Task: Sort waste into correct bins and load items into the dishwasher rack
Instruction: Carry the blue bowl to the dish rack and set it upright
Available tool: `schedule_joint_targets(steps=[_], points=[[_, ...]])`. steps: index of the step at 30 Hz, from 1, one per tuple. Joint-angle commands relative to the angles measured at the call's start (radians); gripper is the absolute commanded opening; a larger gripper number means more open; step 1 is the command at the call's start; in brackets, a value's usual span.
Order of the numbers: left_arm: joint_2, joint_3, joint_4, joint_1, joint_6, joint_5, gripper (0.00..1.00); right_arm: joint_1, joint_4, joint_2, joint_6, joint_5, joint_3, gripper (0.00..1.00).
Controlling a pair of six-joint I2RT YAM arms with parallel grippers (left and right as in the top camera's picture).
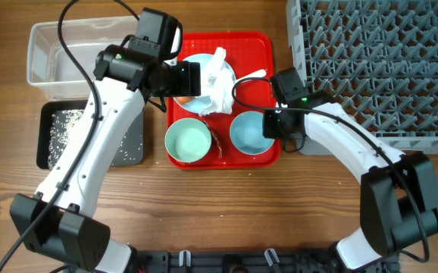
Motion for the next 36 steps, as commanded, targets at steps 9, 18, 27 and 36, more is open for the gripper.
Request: schedule_joint_targets(steps=[9, 18, 27, 36], points=[[-0.004, 0.001, 0.005, 0.008, 0.000, -0.020, 0.88, 0.005, 0.028, 0.030, 0.010, 0.014, -0.014, 0.27], [-0.004, 0.001, 0.011, 0.008, -0.001, -0.019, 0.82, 0.005, 0.042, 0.031, 0.010, 0.001, -0.016, 0.30], [-0.004, 0.001, 0.026, 0.008, -0.001, -0.019, 0.84, 0.005, 0.073, 0.031, 0.028, -0.002, -0.041, 0.40], [-0.004, 0.001, 0.026, 0.008, 0.000, -0.019, 0.85, 0.000, 0.085, 0.000, 0.053, -0.009, 0.008, 0.04]])
